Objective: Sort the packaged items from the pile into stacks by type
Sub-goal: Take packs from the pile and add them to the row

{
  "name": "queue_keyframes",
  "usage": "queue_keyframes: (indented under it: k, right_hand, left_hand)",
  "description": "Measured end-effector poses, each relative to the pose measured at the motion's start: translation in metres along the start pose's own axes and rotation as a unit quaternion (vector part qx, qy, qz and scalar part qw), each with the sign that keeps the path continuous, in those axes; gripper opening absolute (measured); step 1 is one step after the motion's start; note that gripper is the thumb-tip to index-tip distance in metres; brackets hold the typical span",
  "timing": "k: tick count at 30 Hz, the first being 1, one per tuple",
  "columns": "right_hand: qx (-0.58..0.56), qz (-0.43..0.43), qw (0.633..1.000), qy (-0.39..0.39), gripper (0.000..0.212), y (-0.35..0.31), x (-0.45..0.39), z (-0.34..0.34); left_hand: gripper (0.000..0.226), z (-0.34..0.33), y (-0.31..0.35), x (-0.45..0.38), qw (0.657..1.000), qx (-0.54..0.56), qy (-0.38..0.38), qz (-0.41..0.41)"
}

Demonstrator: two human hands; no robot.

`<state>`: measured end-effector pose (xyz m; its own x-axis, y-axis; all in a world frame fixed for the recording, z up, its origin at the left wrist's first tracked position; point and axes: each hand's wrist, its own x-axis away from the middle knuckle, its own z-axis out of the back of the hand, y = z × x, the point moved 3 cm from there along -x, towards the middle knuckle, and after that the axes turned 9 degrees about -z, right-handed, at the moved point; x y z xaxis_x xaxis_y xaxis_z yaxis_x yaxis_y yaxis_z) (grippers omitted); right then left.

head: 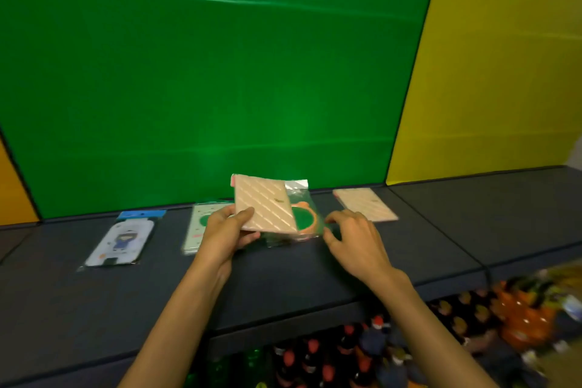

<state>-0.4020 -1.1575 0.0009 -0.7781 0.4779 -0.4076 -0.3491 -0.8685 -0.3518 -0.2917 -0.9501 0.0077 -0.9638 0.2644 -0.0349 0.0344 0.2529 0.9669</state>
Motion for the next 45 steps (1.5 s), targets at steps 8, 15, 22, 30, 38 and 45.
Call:
queue_keyframes:
  k: [8, 15, 22, 30, 38, 45]
  right_hand:
    - [0.021, -0.033, 0.999, -0.021, 0.030, 0.131, -0.003, 0.049]
    - [0.015, -0.056, 0.998, -0.035, 0.027, 0.188, -0.010, 0.058]
    - [0.021, -0.051, 0.997, -0.045, 0.025, 0.206, -0.034, 0.057]
    - [0.026, -0.031, 0.998, -0.052, 0.027, 0.208, -0.055, 0.058]
    - [0.022, -0.011, 0.997, -0.069, 0.027, 0.214, -0.058, 0.060]
    - [-0.022, 0.053, 0.996, -0.073, 0.027, 0.177, -0.049, 0.048]
  left_hand:
    - [0.010, -0.123, -0.032, 0.024, 0.999, 0.020, -0.014, 0.028]
    - [0.016, -0.198, -0.066, -0.010, 0.998, -0.022, -0.031, 0.058]
    - [0.010, -0.235, -0.093, -0.058, 0.994, -0.095, -0.020, 0.048]
    - [0.043, -0.237, -0.102, -0.079, 0.861, -0.502, -0.049, -0.056]
    - [0.053, -0.253, -0.091, -0.059, 0.710, -0.689, -0.040, -0.140]
    - [0.046, -0.210, -0.062, -0.013, 0.678, -0.659, -0.133, -0.299]
